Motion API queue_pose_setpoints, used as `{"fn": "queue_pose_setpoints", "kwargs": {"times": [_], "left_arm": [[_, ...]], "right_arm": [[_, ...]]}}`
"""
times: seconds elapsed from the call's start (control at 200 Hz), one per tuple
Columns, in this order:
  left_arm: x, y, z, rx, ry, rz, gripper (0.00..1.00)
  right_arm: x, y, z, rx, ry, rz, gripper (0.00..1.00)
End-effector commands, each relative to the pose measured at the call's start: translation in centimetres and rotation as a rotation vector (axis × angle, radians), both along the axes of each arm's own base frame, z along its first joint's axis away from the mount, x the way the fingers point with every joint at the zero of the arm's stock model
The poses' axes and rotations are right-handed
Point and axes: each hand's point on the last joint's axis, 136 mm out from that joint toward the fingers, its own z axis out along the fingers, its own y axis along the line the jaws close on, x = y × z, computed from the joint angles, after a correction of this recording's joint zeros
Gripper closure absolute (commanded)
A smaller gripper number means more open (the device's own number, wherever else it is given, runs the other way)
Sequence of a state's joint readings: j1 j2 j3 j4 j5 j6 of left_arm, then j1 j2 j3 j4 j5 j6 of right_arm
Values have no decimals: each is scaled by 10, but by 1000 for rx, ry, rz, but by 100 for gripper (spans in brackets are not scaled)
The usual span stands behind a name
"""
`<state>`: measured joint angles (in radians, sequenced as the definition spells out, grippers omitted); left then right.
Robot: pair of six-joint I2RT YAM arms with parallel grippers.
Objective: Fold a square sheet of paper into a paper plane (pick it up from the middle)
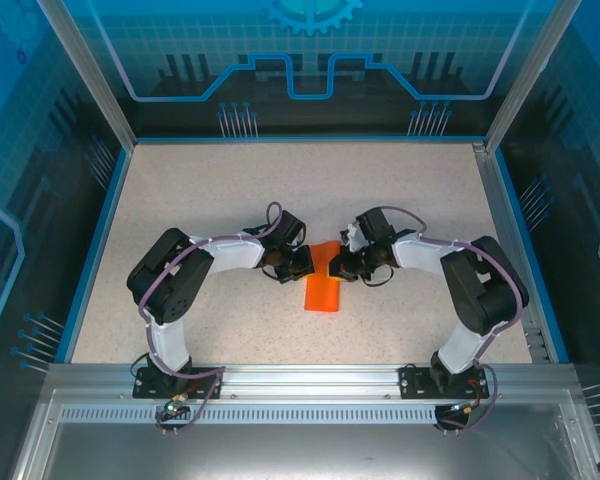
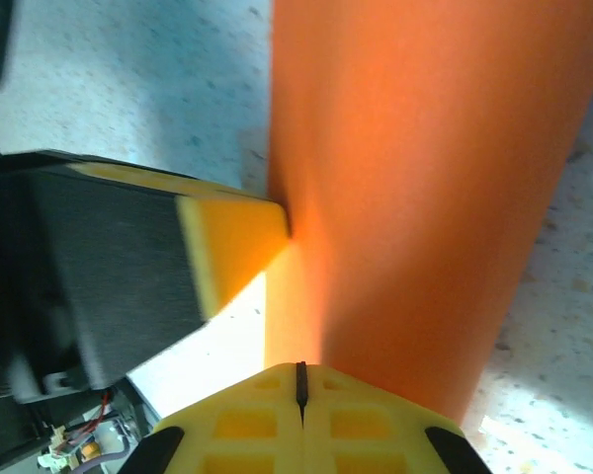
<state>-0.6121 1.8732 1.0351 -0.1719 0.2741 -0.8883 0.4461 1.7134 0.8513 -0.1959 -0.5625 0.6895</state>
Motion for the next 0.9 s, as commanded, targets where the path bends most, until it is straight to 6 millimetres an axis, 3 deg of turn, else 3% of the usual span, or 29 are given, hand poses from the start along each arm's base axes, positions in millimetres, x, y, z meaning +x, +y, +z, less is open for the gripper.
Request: {"fn": "queue_pose_setpoints", "kwargs": {"times": [0.0,0.465,0.575,0.765,0.895], "left_arm": [[-15,9,-23,85,61,-20,100],[-19,10,-27,96,75,-27,100],[-19,10,-28,98,77,-27,100],[-19,11,-27,101,73,-29,100],[-18,10,-26,101,72,-30,100]], "right_arm": [[-10,-4,-15,-3,17,31,100],[-26,-34,-54,6,64,-10,100],[-21,-31,-41,20,29,5,96],[-16,-19,10,127,-97,27,88],[-24,-15,12,134,-91,44,87]]}}
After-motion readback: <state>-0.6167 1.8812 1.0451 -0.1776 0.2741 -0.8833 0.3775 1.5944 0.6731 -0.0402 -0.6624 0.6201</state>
